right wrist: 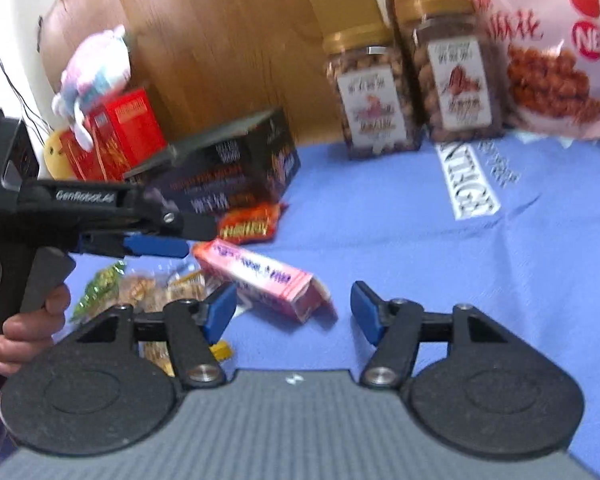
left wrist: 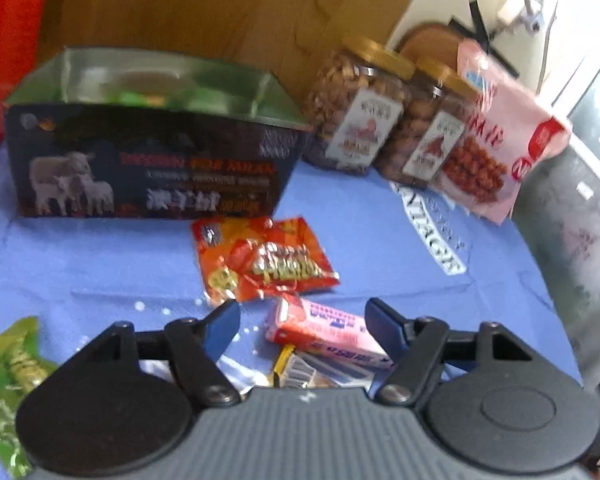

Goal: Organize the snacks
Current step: 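Grasp the pink VIVA candy box with the left tool, then drop the pink candy box into the black tin box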

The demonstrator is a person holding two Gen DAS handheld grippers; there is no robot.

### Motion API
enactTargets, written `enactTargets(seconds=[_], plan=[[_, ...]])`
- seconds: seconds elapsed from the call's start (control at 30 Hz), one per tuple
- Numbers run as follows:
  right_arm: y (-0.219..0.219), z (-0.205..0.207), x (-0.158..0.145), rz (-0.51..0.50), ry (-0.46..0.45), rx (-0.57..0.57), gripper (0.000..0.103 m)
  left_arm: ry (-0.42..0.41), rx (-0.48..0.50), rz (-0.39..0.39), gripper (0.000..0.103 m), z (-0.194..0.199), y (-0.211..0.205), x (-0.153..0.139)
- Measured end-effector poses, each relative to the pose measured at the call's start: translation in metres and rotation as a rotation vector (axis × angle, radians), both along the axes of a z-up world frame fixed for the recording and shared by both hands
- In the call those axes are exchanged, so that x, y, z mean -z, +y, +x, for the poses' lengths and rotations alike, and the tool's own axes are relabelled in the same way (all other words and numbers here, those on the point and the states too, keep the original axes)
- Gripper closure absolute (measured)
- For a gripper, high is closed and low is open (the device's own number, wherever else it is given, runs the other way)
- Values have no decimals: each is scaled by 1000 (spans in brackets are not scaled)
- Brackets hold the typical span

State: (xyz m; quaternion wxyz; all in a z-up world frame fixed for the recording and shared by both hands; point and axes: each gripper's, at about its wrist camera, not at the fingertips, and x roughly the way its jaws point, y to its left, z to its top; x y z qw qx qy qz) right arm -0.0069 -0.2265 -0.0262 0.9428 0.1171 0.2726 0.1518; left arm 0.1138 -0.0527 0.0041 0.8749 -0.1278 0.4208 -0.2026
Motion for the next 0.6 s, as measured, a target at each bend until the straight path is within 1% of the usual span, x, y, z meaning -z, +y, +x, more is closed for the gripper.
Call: enactTargets(seconds=[0.03,0.07,0.1,0.13,0.17,0.23,0.33,0.47,0.53,0.6], plan=[[2,0,1,-17,-8,-8,50,10,25,-2,44,1,-4,4],[5,0,1,-32,-7,-18,63,-5,33,8,44,-1,-8,5],[6,1,2,-47,-9,-16,65,-19,37,31,44,-3,-13,4],[8,1,2,-66,-12,-2,73,-32,39,46,44,-5,-16,4],[9,1,2,-89,-17,9,77,-33,40,49,44,-7,-16,4],[9,-3,0,-97,-19,29,77,-24,52,32,44,-12,-14,2],[8,-9,-11,-85,-63,36,77,-58,55,3,44,-26,-6,-11],[18,-8,-42,-99,-180,32,77,-132,38,-33,44,-33,13,-39],[28,3,-56,-115,-241,20,77,-174,13,-44,44,-29,24,-53],[37,21,-67,-116,-281,0,77,-211,-26,-42,44,-20,37,-66]])
